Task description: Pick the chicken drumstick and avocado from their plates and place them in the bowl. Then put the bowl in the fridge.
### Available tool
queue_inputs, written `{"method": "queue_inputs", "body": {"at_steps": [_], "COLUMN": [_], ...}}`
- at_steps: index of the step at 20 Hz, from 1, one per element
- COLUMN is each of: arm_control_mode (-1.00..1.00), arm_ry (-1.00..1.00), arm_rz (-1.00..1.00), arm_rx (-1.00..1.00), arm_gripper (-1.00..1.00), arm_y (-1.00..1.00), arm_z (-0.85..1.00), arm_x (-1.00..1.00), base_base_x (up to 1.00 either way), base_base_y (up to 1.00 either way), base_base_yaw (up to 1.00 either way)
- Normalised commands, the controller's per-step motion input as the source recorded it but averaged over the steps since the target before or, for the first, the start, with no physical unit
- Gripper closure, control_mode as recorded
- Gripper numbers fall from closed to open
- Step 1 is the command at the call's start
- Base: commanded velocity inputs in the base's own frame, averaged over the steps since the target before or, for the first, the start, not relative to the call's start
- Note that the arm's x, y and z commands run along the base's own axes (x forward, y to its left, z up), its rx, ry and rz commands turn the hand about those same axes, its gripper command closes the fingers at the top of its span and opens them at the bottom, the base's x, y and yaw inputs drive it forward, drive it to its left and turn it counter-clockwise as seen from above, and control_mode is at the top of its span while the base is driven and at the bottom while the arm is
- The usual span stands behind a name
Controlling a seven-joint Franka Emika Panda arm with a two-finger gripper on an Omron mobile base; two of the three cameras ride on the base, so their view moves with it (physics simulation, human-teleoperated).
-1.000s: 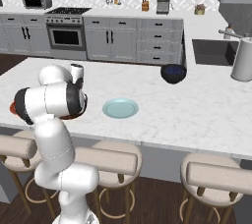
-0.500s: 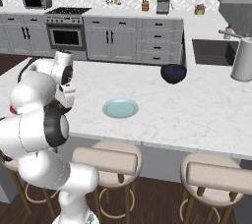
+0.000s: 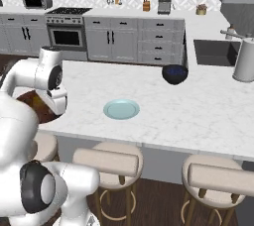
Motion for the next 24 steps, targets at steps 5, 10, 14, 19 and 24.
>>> {"method": "queue_inputs", "body": {"at_steps": [5, 10, 14, 19, 24], "arm_control_mode": [-1.0, -1.0, -1.0, -1.0, 1.0], "arm_ry": [-0.15, -0.15, 0.0, 0.0, 0.0], "arm_rz": [-0.01, 0.0, 0.0, 0.0, 0.0], "arm_rx": [0.07, 0.12, 0.0, 0.0, 0.0], "arm_gripper": [1.0, 1.0, 1.0, 1.0, 1.0], "arm_y": [-0.23, -0.09, 0.0, 0.0, 0.0], "arm_z": [0.32, 0.14, 0.0, 0.0, 0.0], "arm_x": [-0.74, -0.49, -0.01, 0.0, -0.02], "base_base_x": [0.0, 0.0, 0.0, 0.0, -0.74], "base_base_y": [0.0, 0.0, 0.0, 0.0, 0.08], "base_base_yaw": [0.0, 0.0, 0.0, 0.0, 0.04]}}
